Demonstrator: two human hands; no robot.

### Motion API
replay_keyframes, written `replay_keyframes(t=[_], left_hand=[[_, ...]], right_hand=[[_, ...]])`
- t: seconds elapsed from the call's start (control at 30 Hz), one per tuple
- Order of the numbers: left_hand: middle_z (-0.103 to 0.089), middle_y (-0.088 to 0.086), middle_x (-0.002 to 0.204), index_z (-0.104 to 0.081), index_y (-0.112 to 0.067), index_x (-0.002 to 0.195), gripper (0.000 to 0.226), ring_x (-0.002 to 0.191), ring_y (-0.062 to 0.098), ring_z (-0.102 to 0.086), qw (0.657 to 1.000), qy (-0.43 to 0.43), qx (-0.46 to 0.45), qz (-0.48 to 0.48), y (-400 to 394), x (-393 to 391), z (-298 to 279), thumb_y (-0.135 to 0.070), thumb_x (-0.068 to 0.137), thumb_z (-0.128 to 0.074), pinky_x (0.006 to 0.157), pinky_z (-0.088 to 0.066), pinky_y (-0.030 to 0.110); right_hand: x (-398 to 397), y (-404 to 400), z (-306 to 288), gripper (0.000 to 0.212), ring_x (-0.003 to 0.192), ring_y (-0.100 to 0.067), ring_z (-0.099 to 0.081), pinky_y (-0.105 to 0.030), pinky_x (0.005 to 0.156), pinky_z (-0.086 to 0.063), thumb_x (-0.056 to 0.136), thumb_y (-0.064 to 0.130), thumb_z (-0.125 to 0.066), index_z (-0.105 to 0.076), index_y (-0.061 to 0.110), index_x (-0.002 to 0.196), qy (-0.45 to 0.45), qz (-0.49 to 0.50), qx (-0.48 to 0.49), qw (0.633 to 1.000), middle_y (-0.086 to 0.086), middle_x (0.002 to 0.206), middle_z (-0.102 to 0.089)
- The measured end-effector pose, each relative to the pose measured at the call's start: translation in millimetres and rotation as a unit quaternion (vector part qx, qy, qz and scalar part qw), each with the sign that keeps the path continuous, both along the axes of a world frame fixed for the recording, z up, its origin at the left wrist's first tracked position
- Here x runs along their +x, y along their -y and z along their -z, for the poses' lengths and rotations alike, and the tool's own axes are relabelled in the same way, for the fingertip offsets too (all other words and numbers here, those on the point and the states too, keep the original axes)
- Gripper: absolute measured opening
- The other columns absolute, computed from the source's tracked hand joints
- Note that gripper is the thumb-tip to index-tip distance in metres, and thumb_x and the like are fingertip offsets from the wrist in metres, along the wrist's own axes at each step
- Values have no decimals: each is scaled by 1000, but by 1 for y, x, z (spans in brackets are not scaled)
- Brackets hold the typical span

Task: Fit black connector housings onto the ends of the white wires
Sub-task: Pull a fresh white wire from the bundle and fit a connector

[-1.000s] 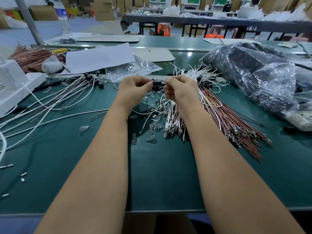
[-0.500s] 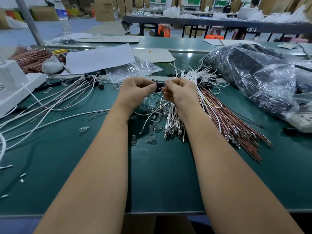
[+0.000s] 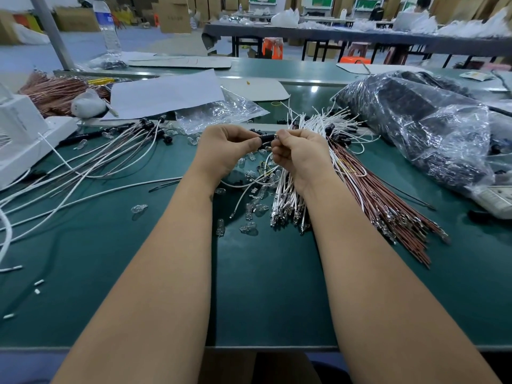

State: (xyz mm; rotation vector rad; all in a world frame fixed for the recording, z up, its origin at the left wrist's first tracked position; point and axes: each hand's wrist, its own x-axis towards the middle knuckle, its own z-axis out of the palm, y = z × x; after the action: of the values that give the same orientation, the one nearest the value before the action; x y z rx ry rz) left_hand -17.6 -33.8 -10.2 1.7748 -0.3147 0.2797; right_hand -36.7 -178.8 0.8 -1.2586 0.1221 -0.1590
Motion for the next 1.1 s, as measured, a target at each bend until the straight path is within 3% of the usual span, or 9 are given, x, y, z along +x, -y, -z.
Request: replay_keyframes(t=[0.13, 0.4, 0.57, 0.73, 0.83, 1.1], left_hand=[[-71, 10, 79, -73, -11, 92, 14, 76, 19, -63, 1000, 14, -2, -3, 2, 0, 0, -4, 80, -75, 81, -54, 37], [-69, 2, 75, -71, -8, 96, 14, 65, 2, -63, 1000, 11, -24, 4, 4, 2, 5, -4, 82, -72, 71, -52, 16], [-69, 4, 78, -70, -8, 98, 18, 73, 14, -63, 999, 17, -35, -7, 7, 1, 5, -2, 81, -73, 76, -54, 27], [-68, 2, 76, -69, -5, 102, 24, 64, 0, -62, 998, 31, -47, -9, 8, 3, 5, 3, 79, -73, 70, -52, 15], [-69, 3, 76, -70, -6, 100, 22, 67, 6, -62, 999, 30, -37, -5, 7, 3, 6, 0, 80, -74, 70, -52, 18], [-69, 0, 73, -72, -14, 86, 9, 68, 11, -62, 1000, 20, -6, -6, 5, 4, 7, -7, 81, -75, 72, -52, 25]], right_hand=[[0, -1, 1, 14, 54, -13, -56, -23, 54, -52, 95, 4, -57, -57, 6, 81, 4, 1, -10, 1000, -7, 65, -61], [-2, -2, 3, 17, 55, -13, -58, -24, 58, -55, 95, 3, -56, -55, 7, 79, 25, 2, -44, 999, -9, 69, -62], [1, -3, 2, 14, 53, -12, -56, -22, 54, -53, 96, 2, -55, -55, 6, 82, 7, 16, -22, 1000, -8, 67, -62], [1, 2, 0, 12, 49, -10, -55, -22, 50, -50, 95, 3, -54, -58, 6, 84, -8, -10, 19, 1000, -2, 57, -61], [2, 2, -1, 11, 50, -10, -54, -21, 50, -49, 95, 3, -54, -58, 6, 85, -14, -4, 28, 999, -3, 58, -60], [4, 0, 3, 13, 55, -11, -54, -23, 55, -50, 95, 5, -57, -57, 8, 82, 6, 9, -30, 1000, -4, 64, -60]])
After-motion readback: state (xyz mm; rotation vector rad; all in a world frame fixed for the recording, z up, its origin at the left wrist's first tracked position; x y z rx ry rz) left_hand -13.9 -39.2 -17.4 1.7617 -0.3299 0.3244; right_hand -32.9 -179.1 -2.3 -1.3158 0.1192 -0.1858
